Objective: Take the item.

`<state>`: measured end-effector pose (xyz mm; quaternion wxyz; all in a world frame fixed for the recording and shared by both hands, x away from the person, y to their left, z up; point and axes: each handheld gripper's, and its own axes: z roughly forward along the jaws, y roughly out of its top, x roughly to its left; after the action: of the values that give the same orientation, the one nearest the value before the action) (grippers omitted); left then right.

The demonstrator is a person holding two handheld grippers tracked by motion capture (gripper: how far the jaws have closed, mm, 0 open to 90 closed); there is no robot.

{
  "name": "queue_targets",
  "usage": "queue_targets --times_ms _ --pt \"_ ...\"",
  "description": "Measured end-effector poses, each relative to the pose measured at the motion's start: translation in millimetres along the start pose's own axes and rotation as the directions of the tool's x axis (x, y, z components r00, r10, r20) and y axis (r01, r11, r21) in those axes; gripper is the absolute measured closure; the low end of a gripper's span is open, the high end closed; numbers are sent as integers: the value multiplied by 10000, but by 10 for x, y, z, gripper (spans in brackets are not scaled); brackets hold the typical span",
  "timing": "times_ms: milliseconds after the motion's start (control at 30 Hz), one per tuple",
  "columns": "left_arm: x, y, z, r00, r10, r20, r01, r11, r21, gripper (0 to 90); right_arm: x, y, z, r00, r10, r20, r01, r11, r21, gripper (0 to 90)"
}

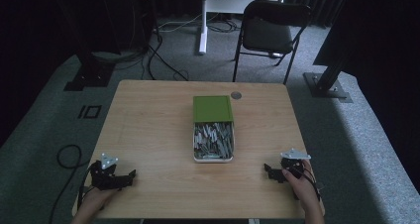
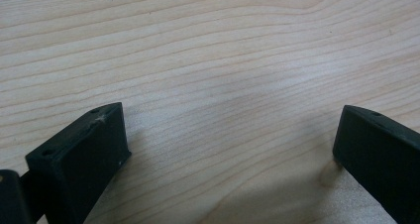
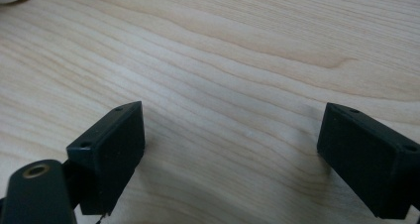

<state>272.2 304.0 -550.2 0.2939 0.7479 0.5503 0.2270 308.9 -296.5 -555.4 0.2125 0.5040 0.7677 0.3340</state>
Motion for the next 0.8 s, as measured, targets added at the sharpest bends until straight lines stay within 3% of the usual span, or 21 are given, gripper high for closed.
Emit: queue_targets --times_ms 200,467,800 --pt "1 2 2 10000 -8 -18 8 10000 4 13 21 -4 -4 9999 73 117 -73 10000 1 109" --pt "1 1 2 10000 -9 -20 9 10000 3 13 28 -49 -48 9977 -483 -471 483 9988 -13 110" --pt "1 2 2 10000 -9 -20 9 10000 5 13 37 -43 -42 9989 -339 -337 339 9994 -13 109"
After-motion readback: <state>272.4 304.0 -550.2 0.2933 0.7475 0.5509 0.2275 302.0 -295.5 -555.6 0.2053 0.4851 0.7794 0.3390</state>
